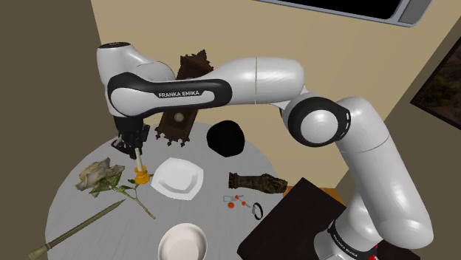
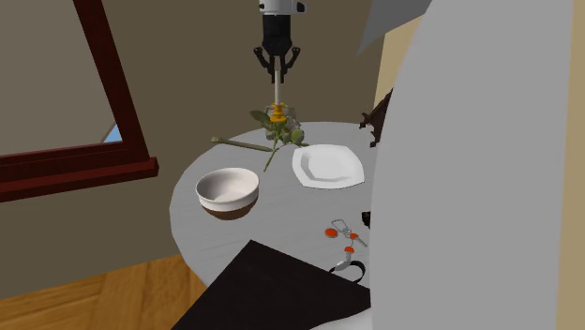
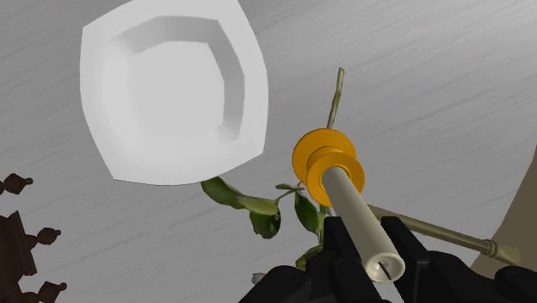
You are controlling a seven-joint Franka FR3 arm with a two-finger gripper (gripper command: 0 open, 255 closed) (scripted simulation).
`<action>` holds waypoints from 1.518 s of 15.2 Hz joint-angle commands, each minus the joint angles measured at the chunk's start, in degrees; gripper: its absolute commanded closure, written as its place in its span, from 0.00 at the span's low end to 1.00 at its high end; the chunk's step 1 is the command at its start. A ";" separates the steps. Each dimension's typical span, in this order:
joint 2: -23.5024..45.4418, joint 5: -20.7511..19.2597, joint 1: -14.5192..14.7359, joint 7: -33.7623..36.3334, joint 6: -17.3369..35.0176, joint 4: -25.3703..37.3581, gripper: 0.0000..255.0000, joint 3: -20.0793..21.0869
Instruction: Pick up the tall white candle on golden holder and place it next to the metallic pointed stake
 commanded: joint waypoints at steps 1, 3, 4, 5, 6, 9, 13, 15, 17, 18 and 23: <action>-0.14 -0.05 -0.30 0.18 1.74 -1.91 1.00 -0.01; 0.02 -0.15 -0.47 0.32 3.16 -3.20 1.00 -0.06; 0.13 -0.20 -0.55 0.38 3.85 -3.80 1.00 -0.09; 0.26 -0.26 -0.61 0.45 4.53 -4.37 1.00 -0.12; 0.40 -0.32 -0.67 0.51 5.20 -4.91 1.00 -0.16; 0.92 -0.52 -0.82 0.70 7.13 -6.37 1.00 -0.29; 1.82 -0.82 -0.93 0.94 9.55 -7.95 1.00 -0.51; 2.35 -0.99 -0.95 1.05 10.71 -8.61 1.00 -0.63; 2.93 -1.16 -0.96 1.16 11.83 -9.18 1.00 -0.76; 3.23 -1.25 -0.96 1.22 12.38 -9.43 1.00 -0.83; 4.93 -1.71 -0.88 1.48 15.00 -10.39 1.00 -1.21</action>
